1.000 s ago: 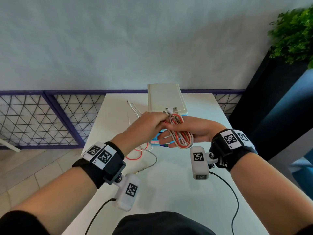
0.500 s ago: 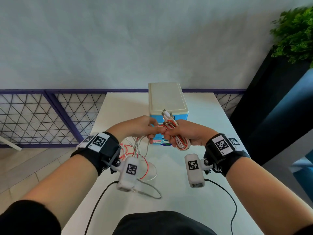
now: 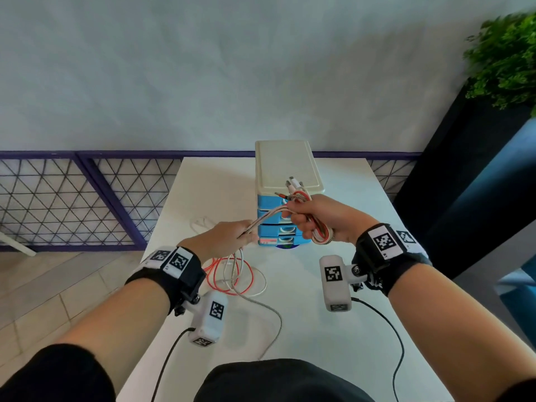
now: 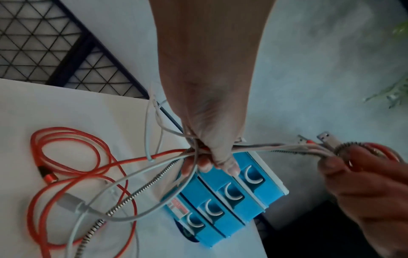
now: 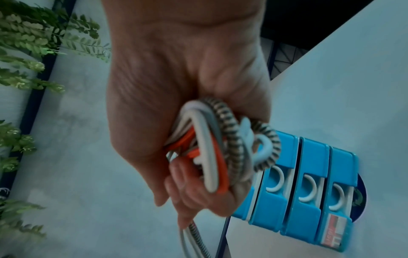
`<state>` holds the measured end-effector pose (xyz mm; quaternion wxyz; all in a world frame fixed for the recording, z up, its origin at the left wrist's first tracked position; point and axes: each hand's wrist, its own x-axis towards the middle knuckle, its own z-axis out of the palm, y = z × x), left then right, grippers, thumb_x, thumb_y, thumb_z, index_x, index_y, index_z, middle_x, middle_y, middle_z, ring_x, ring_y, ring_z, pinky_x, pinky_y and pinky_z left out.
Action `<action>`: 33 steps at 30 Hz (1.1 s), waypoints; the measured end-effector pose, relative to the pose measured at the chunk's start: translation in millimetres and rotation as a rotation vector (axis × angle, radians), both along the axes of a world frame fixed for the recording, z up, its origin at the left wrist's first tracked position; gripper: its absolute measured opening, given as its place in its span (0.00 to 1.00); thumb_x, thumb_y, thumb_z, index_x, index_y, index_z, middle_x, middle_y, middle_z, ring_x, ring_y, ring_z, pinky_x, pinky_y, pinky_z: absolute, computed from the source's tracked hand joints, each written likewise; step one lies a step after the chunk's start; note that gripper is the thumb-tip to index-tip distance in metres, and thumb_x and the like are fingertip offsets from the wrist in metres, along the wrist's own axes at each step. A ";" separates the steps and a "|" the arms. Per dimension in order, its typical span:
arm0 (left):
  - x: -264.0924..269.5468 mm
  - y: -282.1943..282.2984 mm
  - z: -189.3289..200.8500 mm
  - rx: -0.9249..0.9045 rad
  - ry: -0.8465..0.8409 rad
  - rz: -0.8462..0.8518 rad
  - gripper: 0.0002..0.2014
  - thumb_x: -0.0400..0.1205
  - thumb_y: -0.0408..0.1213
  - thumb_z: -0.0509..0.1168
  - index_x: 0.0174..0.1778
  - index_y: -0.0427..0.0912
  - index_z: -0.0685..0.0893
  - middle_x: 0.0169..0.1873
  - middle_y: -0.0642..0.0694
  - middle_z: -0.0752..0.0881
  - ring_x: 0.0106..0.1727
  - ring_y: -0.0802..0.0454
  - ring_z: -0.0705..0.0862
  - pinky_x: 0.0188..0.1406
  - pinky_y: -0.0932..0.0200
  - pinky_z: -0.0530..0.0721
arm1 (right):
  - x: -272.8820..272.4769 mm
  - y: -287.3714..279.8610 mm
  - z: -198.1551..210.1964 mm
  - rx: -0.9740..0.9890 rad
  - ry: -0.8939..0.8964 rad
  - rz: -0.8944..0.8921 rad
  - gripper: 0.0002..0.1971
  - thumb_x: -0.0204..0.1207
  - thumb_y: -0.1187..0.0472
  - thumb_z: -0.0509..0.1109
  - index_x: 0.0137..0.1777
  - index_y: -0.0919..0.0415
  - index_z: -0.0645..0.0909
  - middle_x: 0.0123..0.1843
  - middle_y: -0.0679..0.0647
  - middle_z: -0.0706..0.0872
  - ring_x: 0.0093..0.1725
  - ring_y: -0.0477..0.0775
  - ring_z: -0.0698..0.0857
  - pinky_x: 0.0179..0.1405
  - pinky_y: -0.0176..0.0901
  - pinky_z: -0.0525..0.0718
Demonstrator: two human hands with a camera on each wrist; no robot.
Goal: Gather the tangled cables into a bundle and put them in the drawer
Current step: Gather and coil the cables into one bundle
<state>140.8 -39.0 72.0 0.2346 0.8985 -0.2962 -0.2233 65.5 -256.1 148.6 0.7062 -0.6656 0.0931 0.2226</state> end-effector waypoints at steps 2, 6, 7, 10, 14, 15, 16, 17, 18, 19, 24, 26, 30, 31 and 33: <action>1.2 1.2 3.7 -0.031 0.053 -0.005 0.06 0.85 0.47 0.58 0.44 0.53 0.77 0.35 0.50 0.82 0.33 0.54 0.77 0.37 0.58 0.76 | 0.6 -2.3 -2.8 -0.070 -0.036 0.023 0.10 0.85 0.60 0.63 0.48 0.66 0.80 0.27 0.50 0.72 0.21 0.43 0.69 0.21 0.33 0.73; -7.1 -3.9 28.1 -0.183 0.216 -0.055 0.15 0.87 0.50 0.52 0.42 0.47 0.78 0.34 0.51 0.82 0.37 0.54 0.80 0.42 0.61 0.76 | 5.4 -9.7 -7.2 -0.180 -0.116 -0.037 0.10 0.86 0.59 0.61 0.46 0.64 0.77 0.27 0.50 0.71 0.22 0.44 0.69 0.23 0.35 0.74; -9.0 -4.5 32.7 -0.246 0.295 -0.042 0.19 0.87 0.51 0.49 0.45 0.44 0.78 0.33 0.50 0.80 0.39 0.54 0.82 0.45 0.60 0.75 | 6.5 -10.8 -8.1 -0.206 -0.136 -0.055 0.10 0.86 0.59 0.60 0.46 0.63 0.76 0.27 0.50 0.71 0.22 0.44 0.69 0.24 0.35 0.74; -11.4 -6.0 38.5 -0.387 0.396 -0.032 0.20 0.89 0.49 0.44 0.46 0.42 0.77 0.31 0.51 0.78 0.41 0.52 0.84 0.47 0.54 0.73 | 9.0 -11.0 -11.6 -0.347 -0.201 -0.093 0.09 0.86 0.58 0.59 0.46 0.63 0.74 0.28 0.51 0.72 0.23 0.45 0.70 0.25 0.36 0.76; -12.5 -15.0 44.3 -0.429 0.321 -0.001 0.16 0.89 0.44 0.46 0.41 0.44 0.74 0.28 0.51 0.73 0.35 0.55 0.82 0.44 0.57 0.72 | 16.1 -8.5 -20.9 -0.548 -0.257 -0.178 0.10 0.84 0.58 0.60 0.43 0.62 0.74 0.30 0.54 0.74 0.24 0.49 0.74 0.27 0.40 0.78; -13.0 -18.0 45.2 -0.436 0.288 0.015 0.16 0.89 0.43 0.46 0.40 0.43 0.73 0.28 0.51 0.72 0.33 0.55 0.81 0.42 0.59 0.73 | 18.0 -7.2 -22.9 -0.552 -0.262 -0.202 0.11 0.84 0.57 0.60 0.42 0.61 0.73 0.30 0.54 0.74 0.25 0.50 0.74 0.30 0.43 0.80; -14.2 -20.9 46.2 -0.444 0.240 0.031 0.16 0.89 0.42 0.47 0.39 0.43 0.73 0.28 0.50 0.72 0.31 0.55 0.80 0.39 0.61 0.74 | 19.4 -5.6 -24.8 -0.533 -0.262 -0.224 0.12 0.85 0.56 0.60 0.41 0.60 0.73 0.30 0.53 0.74 0.25 0.50 0.75 0.33 0.46 0.80; -15.9 -23.9 47.3 -0.448 0.171 0.042 0.15 0.89 0.41 0.48 0.38 0.43 0.73 0.27 0.51 0.73 0.30 0.55 0.80 0.37 0.61 0.75 | 20.5 -4.2 -26.2 -0.493 -0.259 -0.242 0.13 0.85 0.53 0.60 0.40 0.59 0.72 0.29 0.52 0.73 0.26 0.50 0.75 0.35 0.47 0.81; -18.2 -26.4 48.1 -0.431 0.077 0.056 0.15 0.89 0.41 0.50 0.38 0.45 0.73 0.27 0.52 0.74 0.29 0.55 0.79 0.36 0.58 0.76 | 20.7 -2.3 -26.7 -0.441 -0.254 -0.254 0.15 0.84 0.49 0.59 0.40 0.58 0.71 0.29 0.51 0.73 0.26 0.49 0.75 0.35 0.47 0.81; -21.4 -28.5 49.2 -0.398 -0.033 0.073 0.14 0.88 0.43 0.51 0.38 0.46 0.74 0.26 0.53 0.76 0.29 0.55 0.79 0.35 0.55 0.76 | 20.8 -0.7 -27.4 -0.378 -0.249 -0.261 0.17 0.84 0.45 0.59 0.41 0.58 0.71 0.29 0.50 0.72 0.26 0.48 0.74 0.33 0.44 0.81; -39.0 -37.8 55.0 -0.284 -0.411 0.137 0.15 0.86 0.51 0.52 0.39 0.47 0.73 0.27 0.48 0.81 0.31 0.46 0.80 0.27 0.49 0.74 | 19.4 7.2 -26.3 -0.062 -0.156 -0.283 0.27 0.76 0.31 0.56 0.43 0.57 0.71 0.30 0.48 0.71 0.27 0.46 0.73 0.32 0.38 0.78; -43.9 -42.7 56.9 -0.209 -0.532 0.127 0.15 0.86 0.51 0.51 0.40 0.47 0.72 0.28 0.48 0.81 0.32 0.45 0.80 0.24 0.53 0.68 | 19.9 10.7 -26.3 0.007 -0.113 -0.281 0.32 0.71 0.26 0.57 0.44 0.59 0.73 0.32 0.52 0.74 0.31 0.50 0.77 0.38 0.42 0.80; -56.3 -55.6 64.8 -0.081 -0.672 0.073 0.12 0.87 0.52 0.50 0.46 0.49 0.71 0.26 0.54 0.72 0.30 0.50 0.73 0.21 0.60 0.60 | 16.9 19.3 -19.7 0.141 -0.084 -0.204 0.42 0.64 0.21 0.58 0.53 0.62 0.80 0.43 0.63 0.81 0.48 0.60 0.80 0.56 0.49 0.79; -58.8 -58.7 66.6 -0.060 -0.684 0.057 0.12 0.87 0.51 0.50 0.52 0.49 0.72 0.28 0.55 0.73 0.31 0.51 0.73 0.21 0.62 0.59 | 15.3 20.1 -17.4 0.161 -0.079 -0.191 0.41 0.64 0.22 0.58 0.52 0.63 0.81 0.43 0.62 0.83 0.48 0.59 0.81 0.57 0.49 0.79; -63.4 -64.1 69.8 -0.032 -0.704 0.023 0.13 0.87 0.50 0.50 0.62 0.49 0.70 0.34 0.53 0.76 0.31 0.50 0.72 0.21 0.61 0.59 | 12.0 20.7 -12.0 0.212 -0.069 -0.203 0.36 0.63 0.27 0.62 0.49 0.62 0.79 0.42 0.61 0.81 0.44 0.59 0.81 0.55 0.50 0.79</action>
